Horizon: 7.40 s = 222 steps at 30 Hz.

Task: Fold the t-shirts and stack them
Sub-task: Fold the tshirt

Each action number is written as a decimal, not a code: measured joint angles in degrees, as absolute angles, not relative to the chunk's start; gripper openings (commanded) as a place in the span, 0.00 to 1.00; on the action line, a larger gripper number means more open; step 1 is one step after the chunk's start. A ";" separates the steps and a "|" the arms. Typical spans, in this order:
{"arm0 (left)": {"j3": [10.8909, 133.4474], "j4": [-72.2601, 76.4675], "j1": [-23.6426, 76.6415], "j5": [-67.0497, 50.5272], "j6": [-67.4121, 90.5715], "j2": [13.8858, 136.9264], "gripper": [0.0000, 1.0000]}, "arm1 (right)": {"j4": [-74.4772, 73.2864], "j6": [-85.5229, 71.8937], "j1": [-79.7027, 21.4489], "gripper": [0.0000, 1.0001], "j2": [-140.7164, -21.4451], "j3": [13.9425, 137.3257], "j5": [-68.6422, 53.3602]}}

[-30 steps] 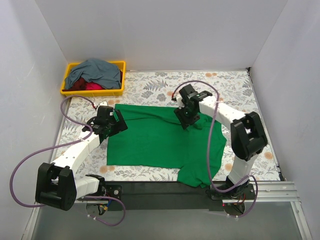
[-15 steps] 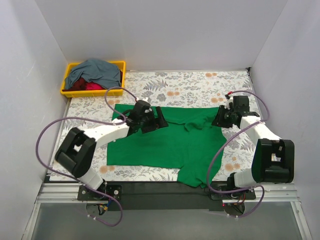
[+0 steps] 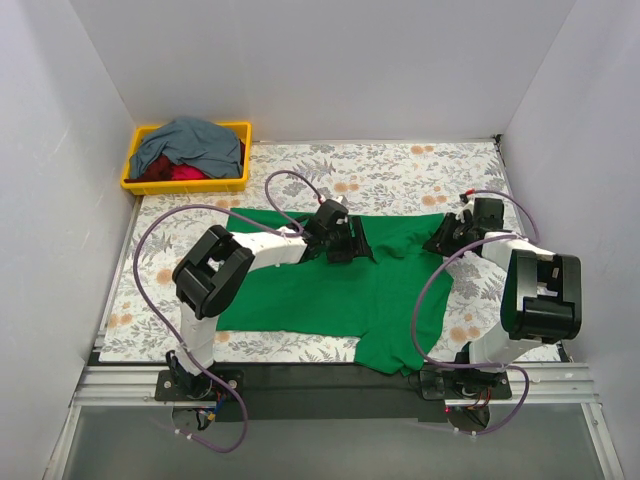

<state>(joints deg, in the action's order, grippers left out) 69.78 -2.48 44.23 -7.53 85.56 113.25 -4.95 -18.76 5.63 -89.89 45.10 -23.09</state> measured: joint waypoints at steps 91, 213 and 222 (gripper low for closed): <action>68.18 12.47 53.78 11.22 94.74 118.15 0.31 | 0.19 -21.30 6.20 0.01 -86.94 42.06 -32.21; 73.84 -18.02 45.32 -17.78 87.96 112.42 0.19 | -33.06 -21.28 6.74 0.39 -61.69 32.03 -22.50; 71.18 -19.14 41.45 -14.55 87.20 107.83 0.50 | -26.24 -21.23 7.49 0.50 -68.69 41.36 -20.91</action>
<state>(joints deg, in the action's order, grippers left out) 71.18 -19.14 41.45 -14.55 87.20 107.83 -26.24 -21.23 7.49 -68.69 41.36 -20.91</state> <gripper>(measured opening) 0.491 0.501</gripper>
